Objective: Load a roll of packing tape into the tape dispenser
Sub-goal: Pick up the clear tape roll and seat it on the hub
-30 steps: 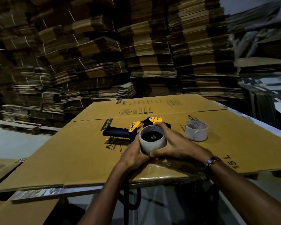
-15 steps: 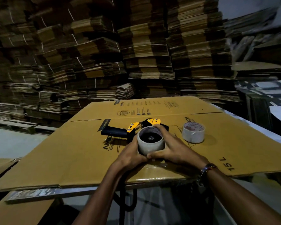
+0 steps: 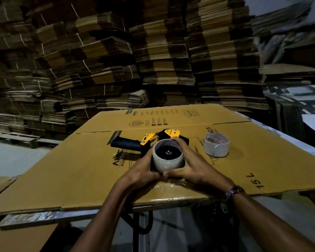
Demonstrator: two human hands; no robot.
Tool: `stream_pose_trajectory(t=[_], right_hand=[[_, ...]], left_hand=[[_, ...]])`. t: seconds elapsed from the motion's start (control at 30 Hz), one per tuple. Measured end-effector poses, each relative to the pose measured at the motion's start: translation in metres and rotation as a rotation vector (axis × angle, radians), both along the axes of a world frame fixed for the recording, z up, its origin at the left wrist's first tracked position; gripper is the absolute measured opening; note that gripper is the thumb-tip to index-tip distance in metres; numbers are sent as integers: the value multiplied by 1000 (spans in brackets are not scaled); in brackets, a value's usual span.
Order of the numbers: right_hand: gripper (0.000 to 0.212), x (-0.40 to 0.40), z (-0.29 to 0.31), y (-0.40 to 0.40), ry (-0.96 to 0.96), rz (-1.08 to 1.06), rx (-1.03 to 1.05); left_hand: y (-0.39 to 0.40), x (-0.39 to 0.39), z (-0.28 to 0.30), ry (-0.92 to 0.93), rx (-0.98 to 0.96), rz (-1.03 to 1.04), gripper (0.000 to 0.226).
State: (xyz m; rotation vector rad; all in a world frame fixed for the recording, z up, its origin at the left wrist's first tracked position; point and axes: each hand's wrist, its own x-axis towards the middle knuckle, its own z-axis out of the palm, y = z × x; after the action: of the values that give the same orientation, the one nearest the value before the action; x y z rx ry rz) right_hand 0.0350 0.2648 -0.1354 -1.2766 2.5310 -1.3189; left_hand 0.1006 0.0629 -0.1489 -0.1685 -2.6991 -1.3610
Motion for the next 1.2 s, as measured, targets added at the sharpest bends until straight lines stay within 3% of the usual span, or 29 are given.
stream_pose_trajectory(t=[0.3, 1.2], right_hand=[[108, -7, 13, -2, 17, 66, 103], [105, 0, -5, -1, -27, 40, -31]], left_hand=[[-2, 2, 2, 1, 12, 0, 103], [-1, 6, 10, -55, 2, -24, 97]])
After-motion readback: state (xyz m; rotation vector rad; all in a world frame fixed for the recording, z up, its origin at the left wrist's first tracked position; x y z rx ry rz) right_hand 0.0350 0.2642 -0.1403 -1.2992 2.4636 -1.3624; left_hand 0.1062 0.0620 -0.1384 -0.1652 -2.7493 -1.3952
